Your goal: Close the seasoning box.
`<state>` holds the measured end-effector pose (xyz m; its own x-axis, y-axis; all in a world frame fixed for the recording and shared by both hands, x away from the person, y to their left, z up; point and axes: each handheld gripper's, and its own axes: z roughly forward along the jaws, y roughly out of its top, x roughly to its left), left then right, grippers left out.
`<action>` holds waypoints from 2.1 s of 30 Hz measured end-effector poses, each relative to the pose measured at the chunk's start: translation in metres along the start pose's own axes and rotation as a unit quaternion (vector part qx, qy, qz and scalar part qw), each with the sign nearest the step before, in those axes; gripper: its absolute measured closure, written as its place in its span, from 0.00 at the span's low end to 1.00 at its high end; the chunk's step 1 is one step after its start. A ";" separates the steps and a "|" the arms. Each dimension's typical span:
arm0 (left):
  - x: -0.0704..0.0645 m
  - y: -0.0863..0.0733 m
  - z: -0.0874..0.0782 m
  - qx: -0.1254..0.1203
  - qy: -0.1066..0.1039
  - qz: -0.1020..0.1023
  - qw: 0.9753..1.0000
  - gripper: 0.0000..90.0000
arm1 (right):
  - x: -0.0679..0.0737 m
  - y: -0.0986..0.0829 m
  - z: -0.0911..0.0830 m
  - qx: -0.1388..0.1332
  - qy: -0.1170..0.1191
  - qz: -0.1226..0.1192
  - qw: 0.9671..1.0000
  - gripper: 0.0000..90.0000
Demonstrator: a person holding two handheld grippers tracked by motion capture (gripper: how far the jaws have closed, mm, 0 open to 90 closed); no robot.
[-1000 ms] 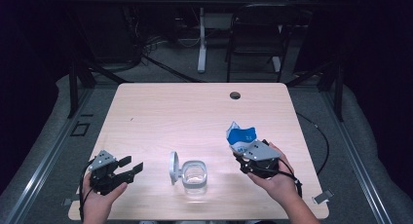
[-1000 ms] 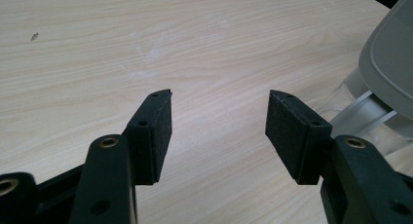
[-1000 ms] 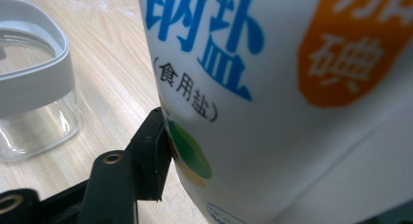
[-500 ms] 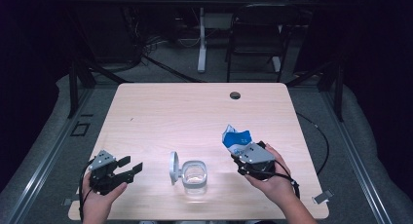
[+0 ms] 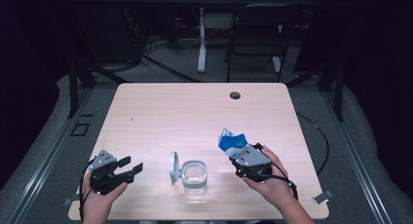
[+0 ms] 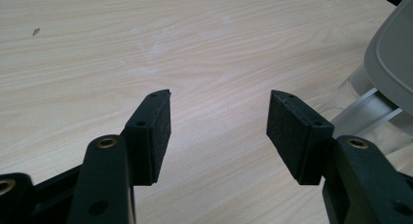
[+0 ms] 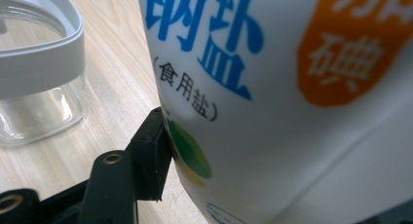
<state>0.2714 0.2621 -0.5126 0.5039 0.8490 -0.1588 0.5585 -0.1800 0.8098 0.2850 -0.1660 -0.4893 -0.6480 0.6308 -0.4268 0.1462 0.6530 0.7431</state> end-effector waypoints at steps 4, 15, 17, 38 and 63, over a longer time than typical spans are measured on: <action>0.000 0.000 0.000 0.001 0.002 -0.001 1.000 0.47 | 0.003 0.000 0.001 0.002 0.001 -0.005 1.000 0.45; 0.000 -0.001 0.001 0.003 0.003 -0.001 1.000 0.47 | 0.008 -0.001 0.005 0.011 0.000 -0.022 1.000 0.45; 0.000 -0.001 0.001 0.004 0.003 -0.001 1.000 0.47 | 0.009 -0.002 0.006 0.011 -0.001 -0.025 1.000 0.45; 0.001 -0.001 0.001 0.005 0.003 -0.001 1.000 0.47 | 0.017 0.000 0.010 0.020 0.003 -0.053 0.998 0.45; 0.003 -0.002 0.001 0.007 0.004 -0.003 1.000 0.47 | 0.023 0.004 0.011 0.039 0.016 -0.093 0.995 0.45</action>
<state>0.2724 0.2645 -0.5150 0.4953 0.8542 -0.1580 0.5707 -0.1828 0.8005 0.2791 -0.1440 -0.5019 -0.6927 0.4833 -0.5353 0.0780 0.7880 0.6107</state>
